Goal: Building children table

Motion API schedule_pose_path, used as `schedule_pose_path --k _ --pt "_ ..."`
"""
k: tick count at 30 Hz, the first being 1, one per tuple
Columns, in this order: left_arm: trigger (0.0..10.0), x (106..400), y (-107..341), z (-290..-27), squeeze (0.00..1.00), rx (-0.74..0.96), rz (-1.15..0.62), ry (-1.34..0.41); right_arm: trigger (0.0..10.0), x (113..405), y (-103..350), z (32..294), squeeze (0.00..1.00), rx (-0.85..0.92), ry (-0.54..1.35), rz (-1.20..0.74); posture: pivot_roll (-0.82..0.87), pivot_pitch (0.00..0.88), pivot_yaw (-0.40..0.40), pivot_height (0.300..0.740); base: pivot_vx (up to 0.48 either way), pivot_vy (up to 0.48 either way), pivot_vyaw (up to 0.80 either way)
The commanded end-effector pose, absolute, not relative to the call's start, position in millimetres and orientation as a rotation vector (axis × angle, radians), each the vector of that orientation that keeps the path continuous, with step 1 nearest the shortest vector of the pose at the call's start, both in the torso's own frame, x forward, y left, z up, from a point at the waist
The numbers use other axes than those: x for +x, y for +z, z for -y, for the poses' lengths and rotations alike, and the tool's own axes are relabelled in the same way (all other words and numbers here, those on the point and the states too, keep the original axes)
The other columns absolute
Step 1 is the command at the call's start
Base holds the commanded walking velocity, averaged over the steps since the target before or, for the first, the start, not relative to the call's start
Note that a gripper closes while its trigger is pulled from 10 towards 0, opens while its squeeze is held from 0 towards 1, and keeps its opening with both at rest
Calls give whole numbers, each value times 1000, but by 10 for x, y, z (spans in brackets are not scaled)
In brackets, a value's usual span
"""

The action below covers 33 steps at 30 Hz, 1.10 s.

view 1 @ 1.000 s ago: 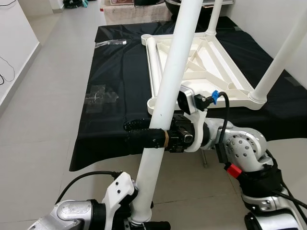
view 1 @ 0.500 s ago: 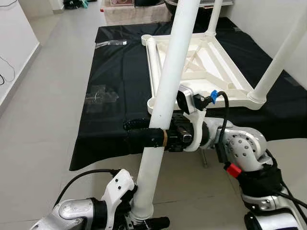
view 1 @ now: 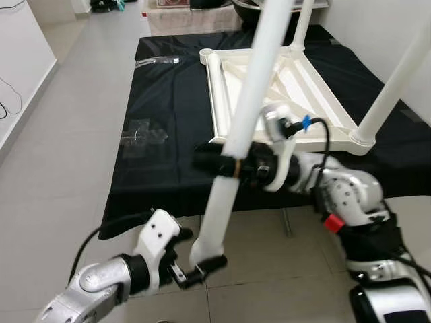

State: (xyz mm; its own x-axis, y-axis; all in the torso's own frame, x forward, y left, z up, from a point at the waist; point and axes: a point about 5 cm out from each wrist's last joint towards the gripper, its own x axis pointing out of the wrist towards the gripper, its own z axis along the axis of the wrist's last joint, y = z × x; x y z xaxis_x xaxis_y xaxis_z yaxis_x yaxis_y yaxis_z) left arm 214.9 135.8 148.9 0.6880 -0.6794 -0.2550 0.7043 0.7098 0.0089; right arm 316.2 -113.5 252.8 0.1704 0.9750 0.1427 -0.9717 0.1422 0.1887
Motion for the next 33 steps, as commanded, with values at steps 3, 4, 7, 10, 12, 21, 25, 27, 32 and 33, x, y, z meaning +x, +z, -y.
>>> schedule_pose_path --k 3,4,7,10,12,21,25,27,32,33 --pt "10000 2229 1527 -1467 0 124 -192 -631 0 3362 2658 1358 0 197 1202 60 110 137 -27 740 0 0 0" --pt "10000 2271 1583 -1491 0 140 -157 -567 0 3455 2747 1478 0 175 1082 117 110 137 -28 740 0 0 0" --pt "10000 2330 1696 -1496 0 149 -87 -483 0 3564 2910 1634 0 163 903 210 110 134 -30 740 0 0 0" --pt "10000 2399 1846 -1473 0 122 5 -400 0 3619 3137 1757 0 219 737 323 108 134 -25 740 0 0 0" --pt "10000 2458 1983 -1444 0 96 80 -319 9490 3636 3276 1822 0 156 559 409 108 125 -28 740 0 0 0" --pt "10000 2500 2180 -1369 0 86 189 -231 10000 3579 3318 1780 0 108 415 521 109 117 -29 740 0 0 0" --pt "10000 2529 2217 -1327 0 88 218 -205 10000 3604 3198 1707 0 119 365 512 109 111 -29 740 0 0 0" --pt "10000 2532 2223 -1309 0 85 223 -204 10000 3610 3162 1676 0 128 358 505 110 111 -31 740 0 0 0" --pt "10000 2524 2231 -1263 0 82 231 -213 10000 3616 3128 1620 0 129 352 503 108 108 -33 740 308 0 0" --pt "10000 2521 2228 -1253 0 80 230 -216 10000 3619 3124 1605 0 133 355 502 107 105 -35 740 319 0 0"
